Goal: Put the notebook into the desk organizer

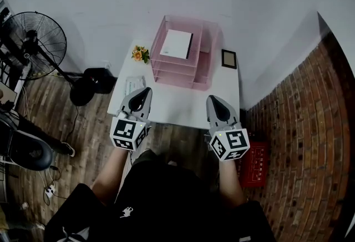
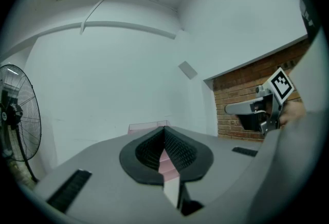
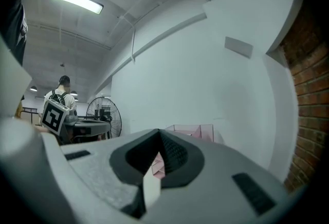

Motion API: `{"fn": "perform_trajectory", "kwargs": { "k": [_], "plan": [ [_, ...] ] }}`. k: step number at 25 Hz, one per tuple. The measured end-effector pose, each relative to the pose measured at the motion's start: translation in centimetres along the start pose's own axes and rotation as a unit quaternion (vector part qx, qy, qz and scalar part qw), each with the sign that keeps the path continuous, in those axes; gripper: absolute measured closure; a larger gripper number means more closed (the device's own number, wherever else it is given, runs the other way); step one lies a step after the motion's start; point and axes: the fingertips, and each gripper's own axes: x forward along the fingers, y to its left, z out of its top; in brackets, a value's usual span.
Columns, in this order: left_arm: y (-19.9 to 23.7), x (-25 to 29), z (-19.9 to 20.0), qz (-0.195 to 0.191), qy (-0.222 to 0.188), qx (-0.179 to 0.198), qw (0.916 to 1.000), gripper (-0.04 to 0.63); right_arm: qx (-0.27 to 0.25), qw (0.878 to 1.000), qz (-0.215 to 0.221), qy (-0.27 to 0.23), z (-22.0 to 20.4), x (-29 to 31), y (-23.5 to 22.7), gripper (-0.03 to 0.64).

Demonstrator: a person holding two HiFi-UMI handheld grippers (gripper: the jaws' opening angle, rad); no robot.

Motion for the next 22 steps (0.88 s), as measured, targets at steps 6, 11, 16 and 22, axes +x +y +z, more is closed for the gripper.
{"fn": "perform_trajectory", "kwargs": {
  "k": [6, 11, 16, 22],
  "plan": [
    [0.6, -0.5, -0.2, 0.006, 0.002, -0.006, 1.0000, 0.592, 0.005, 1.000, -0.014, 0.002, -0.2, 0.0, -0.1, 0.615],
    [1.2, -0.9, -0.5, 0.012, -0.001, -0.008, 0.9999, 0.592, 0.001, 1.000, -0.020, 0.002, -0.5, 0.0, 0.0, 0.615],
    [1.5, -1.4, -0.7, 0.011, 0.002, -0.005, 0.9999, 0.592, 0.007, 1.000, -0.021, -0.003, -0.4, 0.2, 0.3, 0.615],
    [1.7, -1.7, -0.6, 0.013, 0.001, -0.002, 0.9999, 0.592, 0.003, 1.000, -0.017, -0.002, -0.6, 0.2, 0.8, 0.615]
  ]
}}
